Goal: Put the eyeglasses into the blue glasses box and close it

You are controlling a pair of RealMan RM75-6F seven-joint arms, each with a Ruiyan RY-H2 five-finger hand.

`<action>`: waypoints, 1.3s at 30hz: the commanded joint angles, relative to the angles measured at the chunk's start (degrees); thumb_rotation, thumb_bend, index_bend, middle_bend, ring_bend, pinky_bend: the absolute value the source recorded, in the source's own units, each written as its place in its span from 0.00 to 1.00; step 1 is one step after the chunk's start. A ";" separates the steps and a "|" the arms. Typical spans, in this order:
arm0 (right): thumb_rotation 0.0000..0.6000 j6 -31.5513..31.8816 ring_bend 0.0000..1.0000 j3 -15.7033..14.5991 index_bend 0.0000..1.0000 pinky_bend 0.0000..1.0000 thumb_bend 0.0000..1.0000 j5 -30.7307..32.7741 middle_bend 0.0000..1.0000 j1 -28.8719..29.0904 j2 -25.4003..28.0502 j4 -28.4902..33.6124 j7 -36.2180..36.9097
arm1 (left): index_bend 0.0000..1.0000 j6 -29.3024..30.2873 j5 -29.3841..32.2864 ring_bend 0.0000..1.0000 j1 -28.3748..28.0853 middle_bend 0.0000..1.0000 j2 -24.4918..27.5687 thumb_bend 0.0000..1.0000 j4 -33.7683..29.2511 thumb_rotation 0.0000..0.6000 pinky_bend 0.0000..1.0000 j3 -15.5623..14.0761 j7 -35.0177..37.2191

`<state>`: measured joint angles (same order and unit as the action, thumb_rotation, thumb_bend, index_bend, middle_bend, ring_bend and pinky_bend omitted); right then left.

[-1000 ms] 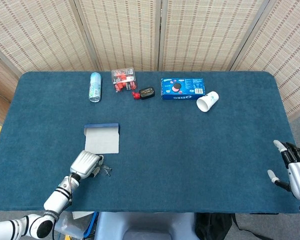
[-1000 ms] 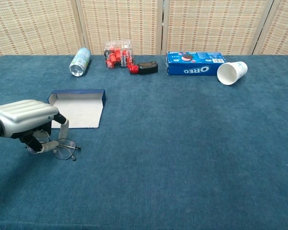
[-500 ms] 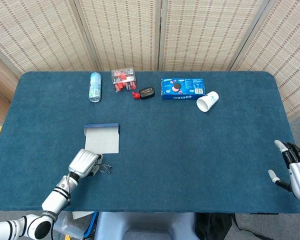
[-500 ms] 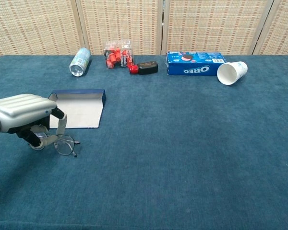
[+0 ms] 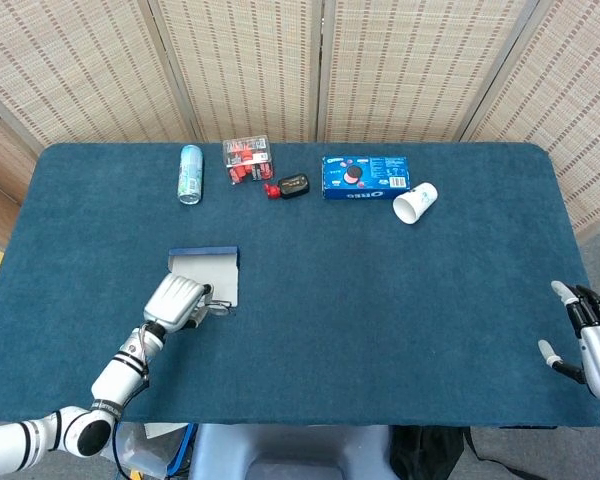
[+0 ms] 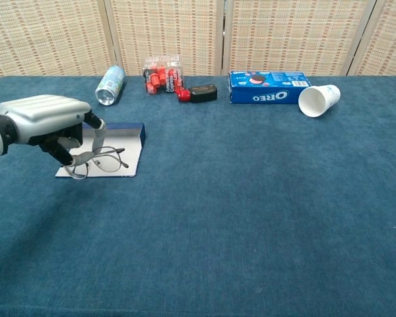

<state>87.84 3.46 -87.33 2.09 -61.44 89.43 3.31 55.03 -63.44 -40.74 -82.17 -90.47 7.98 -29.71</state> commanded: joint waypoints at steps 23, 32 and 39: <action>1.00 0.53 0.10 -0.17 0.07 0.15 0.28 0.69 0.17 -1.07 -0.14 -0.88 0.89 | 0.62 -4.65 15.03 1.00 -10.83 1.00 -7.83 0.45 14.25 1.00 1.00 1.88 -12.50; 1.00 0.32 0.10 -0.10 0.07 0.15 0.28 0.71 0.18 -1.03 -0.11 -1.03 0.96 | 0.49 -2.40 15.23 1.00 -11.05 1.00 -9.76 0.43 17.15 1.00 1.00 1.79 -11.63; 1.00 0.15 0.10 -0.10 0.07 0.15 0.28 0.67 0.19 -0.98 -0.13 -0.98 0.88 | 0.40 -1.14 14.28 1.00 -10.81 1.00 -10.65 0.39 18.74 1.00 1.00 1.78 -10.43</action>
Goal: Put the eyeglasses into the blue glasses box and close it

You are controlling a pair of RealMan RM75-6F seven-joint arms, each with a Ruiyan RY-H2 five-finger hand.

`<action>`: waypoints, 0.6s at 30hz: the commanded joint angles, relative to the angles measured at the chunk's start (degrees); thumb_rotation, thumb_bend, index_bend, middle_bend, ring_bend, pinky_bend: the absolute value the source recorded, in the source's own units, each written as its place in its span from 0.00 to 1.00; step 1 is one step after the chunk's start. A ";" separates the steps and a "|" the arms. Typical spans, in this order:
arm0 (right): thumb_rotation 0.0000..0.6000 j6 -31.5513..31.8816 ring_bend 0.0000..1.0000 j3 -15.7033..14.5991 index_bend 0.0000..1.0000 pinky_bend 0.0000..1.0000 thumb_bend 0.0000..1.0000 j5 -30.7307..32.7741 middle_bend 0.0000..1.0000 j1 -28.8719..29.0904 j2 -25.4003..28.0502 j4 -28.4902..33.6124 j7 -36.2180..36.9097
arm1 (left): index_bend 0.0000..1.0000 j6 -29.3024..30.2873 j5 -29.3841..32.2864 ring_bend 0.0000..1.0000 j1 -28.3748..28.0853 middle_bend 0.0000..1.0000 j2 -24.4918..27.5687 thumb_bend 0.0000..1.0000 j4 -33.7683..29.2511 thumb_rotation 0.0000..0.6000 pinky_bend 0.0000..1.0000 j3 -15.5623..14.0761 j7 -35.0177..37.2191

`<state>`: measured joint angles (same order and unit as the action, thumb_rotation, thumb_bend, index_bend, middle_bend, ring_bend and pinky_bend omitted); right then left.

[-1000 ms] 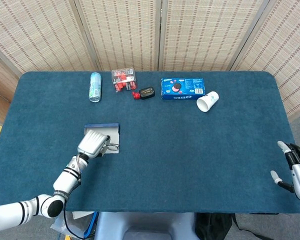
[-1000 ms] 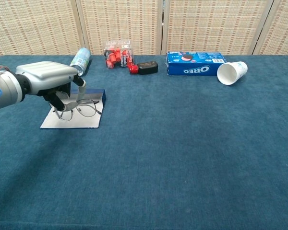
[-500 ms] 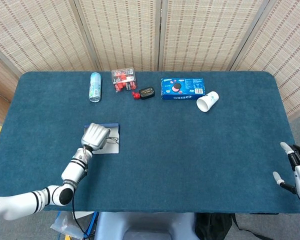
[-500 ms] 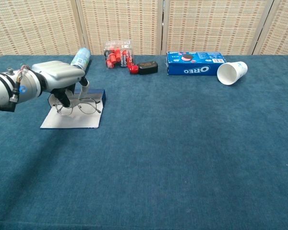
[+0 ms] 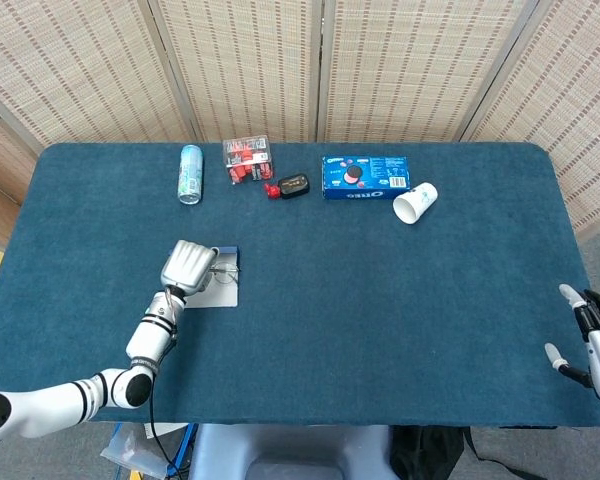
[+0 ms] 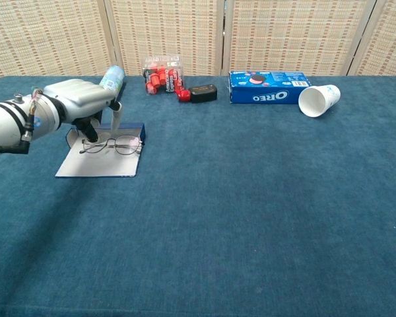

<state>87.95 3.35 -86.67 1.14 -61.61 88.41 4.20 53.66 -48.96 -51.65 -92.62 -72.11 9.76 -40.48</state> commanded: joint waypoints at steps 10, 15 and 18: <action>1.00 0.31 0.10 0.03 0.07 0.15 0.28 -0.15 0.19 -0.18 -0.04 -0.01 0.07 | 0.06 4.19 -2.61 1.00 2.42 1.00 0.70 0.27 -2.98 1.00 1.00 -0.51 2.19; 1.00 0.35 0.10 -0.03 0.07 0.15 0.28 -0.55 0.19 -0.07 -0.20 0.09 -0.07 | 0.00 4.48 -3.10 1.00 2.24 1.00 -0.58 0.25 -3.49 1.00 1.00 0.07 2.79; 1.00 0.44 0.10 -0.07 0.07 0.15 0.28 -0.55 0.19 -0.18 -0.13 0.19 -0.18 | 0.00 4.81 -3.07 1.00 1.70 1.00 -2.02 0.26 -2.94 1.00 1.00 1.03 3.01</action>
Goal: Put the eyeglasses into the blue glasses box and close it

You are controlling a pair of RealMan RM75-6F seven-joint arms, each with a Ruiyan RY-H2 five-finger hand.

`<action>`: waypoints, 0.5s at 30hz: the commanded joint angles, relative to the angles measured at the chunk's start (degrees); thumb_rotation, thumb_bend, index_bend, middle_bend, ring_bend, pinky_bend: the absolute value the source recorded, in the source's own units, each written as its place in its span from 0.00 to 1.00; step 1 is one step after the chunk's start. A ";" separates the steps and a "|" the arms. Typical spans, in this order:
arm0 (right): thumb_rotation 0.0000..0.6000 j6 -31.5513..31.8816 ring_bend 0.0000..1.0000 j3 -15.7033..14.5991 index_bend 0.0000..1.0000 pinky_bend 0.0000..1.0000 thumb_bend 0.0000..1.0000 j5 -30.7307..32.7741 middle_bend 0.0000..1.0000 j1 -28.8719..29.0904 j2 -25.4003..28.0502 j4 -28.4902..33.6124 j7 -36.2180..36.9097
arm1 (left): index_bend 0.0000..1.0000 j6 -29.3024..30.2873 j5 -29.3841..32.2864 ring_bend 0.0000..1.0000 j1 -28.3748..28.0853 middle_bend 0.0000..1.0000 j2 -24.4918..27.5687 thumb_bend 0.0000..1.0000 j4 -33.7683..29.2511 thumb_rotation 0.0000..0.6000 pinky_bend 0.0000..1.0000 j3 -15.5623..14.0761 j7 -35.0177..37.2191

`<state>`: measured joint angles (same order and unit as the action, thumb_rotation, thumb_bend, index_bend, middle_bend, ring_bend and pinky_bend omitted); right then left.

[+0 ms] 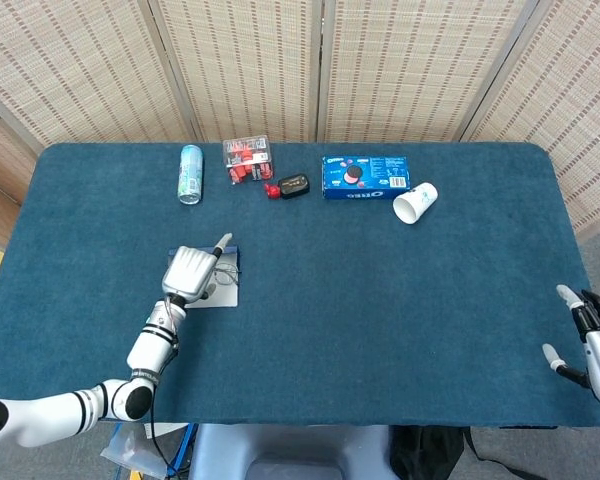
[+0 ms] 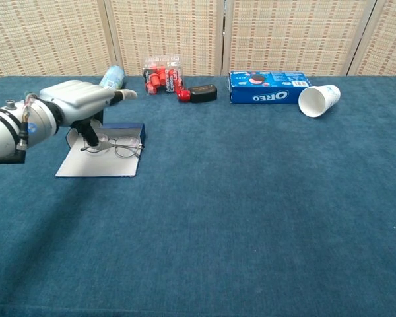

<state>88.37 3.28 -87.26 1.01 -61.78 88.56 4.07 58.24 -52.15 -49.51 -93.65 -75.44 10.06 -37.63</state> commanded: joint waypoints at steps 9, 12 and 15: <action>1.00 0.55 0.10 -0.07 0.07 0.15 0.28 0.15 0.19 -0.53 0.29 0.31 0.00 | 0.00 -1.68 4.29 1.00 -3.96 1.00 -5.60 0.25 4.22 1.00 1.00 3.88 -2.74; 1.00 0.74 0.10 -0.03 0.07 0.15 0.28 0.15 0.19 -0.64 0.30 0.38 0.05 | 0.00 -2.23 5.78 1.00 -5.11 1.00 -7.19 0.25 5.93 1.00 1.00 4.64 -3.79; 1.00 0.87 0.10 -0.02 0.07 0.15 0.28 0.14 0.19 -0.74 0.41 0.49 0.05 | 0.00 -2.52 7.54 1.00 -6.10 1.00 -8.64 0.25 7.47 1.00 1.00 5.15 -5.34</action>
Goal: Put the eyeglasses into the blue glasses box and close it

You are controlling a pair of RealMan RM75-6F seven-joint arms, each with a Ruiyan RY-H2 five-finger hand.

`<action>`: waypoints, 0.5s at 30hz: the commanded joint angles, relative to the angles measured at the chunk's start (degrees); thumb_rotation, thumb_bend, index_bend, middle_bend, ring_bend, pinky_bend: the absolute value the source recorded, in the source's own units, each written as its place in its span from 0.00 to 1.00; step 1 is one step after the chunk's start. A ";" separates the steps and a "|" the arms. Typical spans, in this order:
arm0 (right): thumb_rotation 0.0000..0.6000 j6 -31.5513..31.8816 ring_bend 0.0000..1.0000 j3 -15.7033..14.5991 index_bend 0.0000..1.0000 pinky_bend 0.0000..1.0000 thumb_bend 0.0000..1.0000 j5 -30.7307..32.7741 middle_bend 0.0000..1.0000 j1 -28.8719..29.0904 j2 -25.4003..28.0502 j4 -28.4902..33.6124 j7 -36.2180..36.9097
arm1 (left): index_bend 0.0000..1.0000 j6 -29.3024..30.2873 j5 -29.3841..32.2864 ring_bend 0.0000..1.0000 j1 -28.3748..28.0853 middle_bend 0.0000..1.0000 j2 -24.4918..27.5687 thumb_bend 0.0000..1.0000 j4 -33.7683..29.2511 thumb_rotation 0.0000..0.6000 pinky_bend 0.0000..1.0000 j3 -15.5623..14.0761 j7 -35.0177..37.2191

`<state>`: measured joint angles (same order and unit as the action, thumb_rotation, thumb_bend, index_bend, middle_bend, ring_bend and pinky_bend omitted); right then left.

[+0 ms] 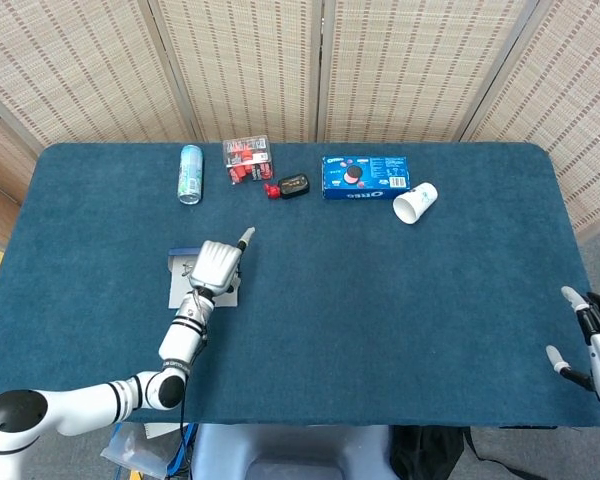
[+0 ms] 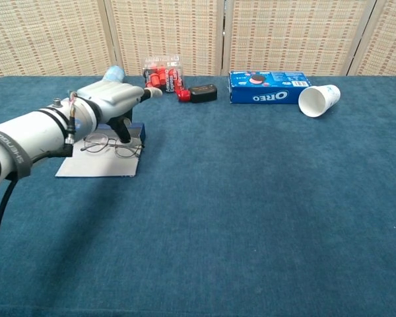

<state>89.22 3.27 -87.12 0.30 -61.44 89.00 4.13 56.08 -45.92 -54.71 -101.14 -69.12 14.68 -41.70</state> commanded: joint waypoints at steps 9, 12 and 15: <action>1.00 0.23 0.10 -0.05 0.07 0.15 0.28 0.21 0.19 -0.43 0.39 0.07 0.24 | 0.00 -1.18 5.19 1.00 -2.85 1.00 -3.88 0.25 4.98 1.00 1.00 0.71 -5.39; 1.00 0.25 0.10 -0.05 0.07 0.15 0.28 0.37 0.19 -0.56 0.35 -0.08 0.31 | 0.00 -1.36 5.76 1.00 -3.19 1.00 -4.33 0.25 5.96 1.00 1.00 0.75 -5.96; 1.00 0.27 0.10 -0.03 0.07 0.15 0.28 0.44 0.19 -0.63 0.31 -0.18 0.39 | 0.00 -1.95 6.78 1.00 -3.45 1.00 -4.60 0.25 6.73 1.00 1.00 0.94 -6.41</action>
<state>89.49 3.24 -86.67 -0.32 -61.12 88.81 4.52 54.41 -39.55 -58.03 -105.59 -62.68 15.53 -47.89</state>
